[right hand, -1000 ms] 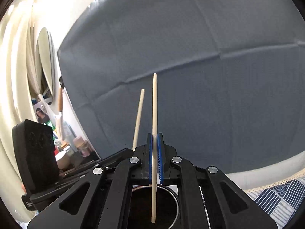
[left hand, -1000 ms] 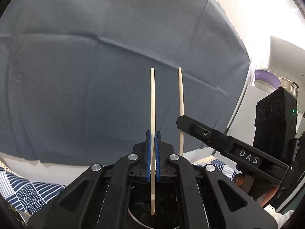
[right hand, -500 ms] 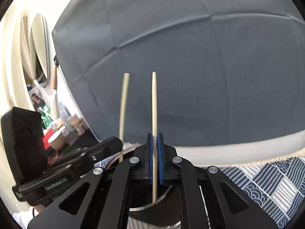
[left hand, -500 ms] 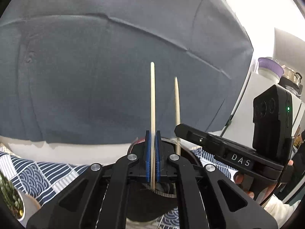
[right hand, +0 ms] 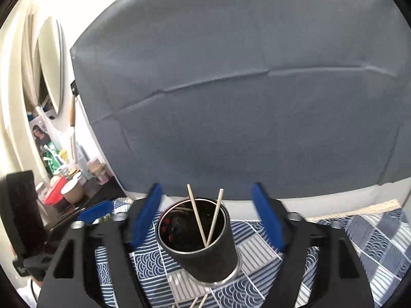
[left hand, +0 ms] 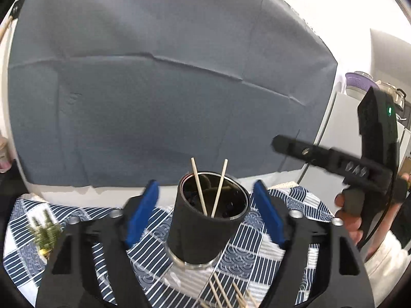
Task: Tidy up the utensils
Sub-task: 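Move both grippers back down to the remaining sticks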
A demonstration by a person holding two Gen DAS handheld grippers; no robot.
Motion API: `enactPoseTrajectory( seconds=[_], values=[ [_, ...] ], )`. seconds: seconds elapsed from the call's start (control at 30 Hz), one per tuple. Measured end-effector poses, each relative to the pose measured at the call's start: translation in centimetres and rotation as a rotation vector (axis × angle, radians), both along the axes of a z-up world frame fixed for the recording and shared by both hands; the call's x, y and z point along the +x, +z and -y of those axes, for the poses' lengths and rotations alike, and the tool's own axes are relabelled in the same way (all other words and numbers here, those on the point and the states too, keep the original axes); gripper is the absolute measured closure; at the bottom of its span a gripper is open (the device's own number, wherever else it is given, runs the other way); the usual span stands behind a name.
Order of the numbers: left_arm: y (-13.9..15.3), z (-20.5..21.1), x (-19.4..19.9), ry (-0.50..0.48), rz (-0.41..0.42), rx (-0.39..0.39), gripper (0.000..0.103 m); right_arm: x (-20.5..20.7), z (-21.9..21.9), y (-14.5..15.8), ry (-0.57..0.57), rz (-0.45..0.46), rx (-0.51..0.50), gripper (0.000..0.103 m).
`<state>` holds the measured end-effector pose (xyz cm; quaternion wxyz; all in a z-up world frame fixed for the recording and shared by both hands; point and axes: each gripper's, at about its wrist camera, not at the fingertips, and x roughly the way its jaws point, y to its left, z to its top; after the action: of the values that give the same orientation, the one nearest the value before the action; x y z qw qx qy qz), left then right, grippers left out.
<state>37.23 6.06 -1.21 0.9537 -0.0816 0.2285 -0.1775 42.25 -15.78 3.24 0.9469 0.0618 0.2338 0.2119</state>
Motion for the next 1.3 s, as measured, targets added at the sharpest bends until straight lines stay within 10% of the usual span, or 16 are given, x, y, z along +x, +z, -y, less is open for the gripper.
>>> enactPoseTrajectory(
  seconds=[0.3,0.83,1.3],
  values=[
    [0.2,-0.5,-4.0,0.085,-0.123,0.036,0.006,-4.0,1.3,0.9,-0.062,-0.139,-0.076,0.017],
    [-11.7,1.2,-10.7,0.101,-0.495,0.126,0.006,-10.1,2.7,-14.0,-0.015,-0.483,-0.241,0.017],
    [-16.5,4.9,-12.5,0.101,-0.604,0.331,0.006,-10.8,2.1,-20.4,-0.028,-0.623,-0.299,0.017]
  ],
)
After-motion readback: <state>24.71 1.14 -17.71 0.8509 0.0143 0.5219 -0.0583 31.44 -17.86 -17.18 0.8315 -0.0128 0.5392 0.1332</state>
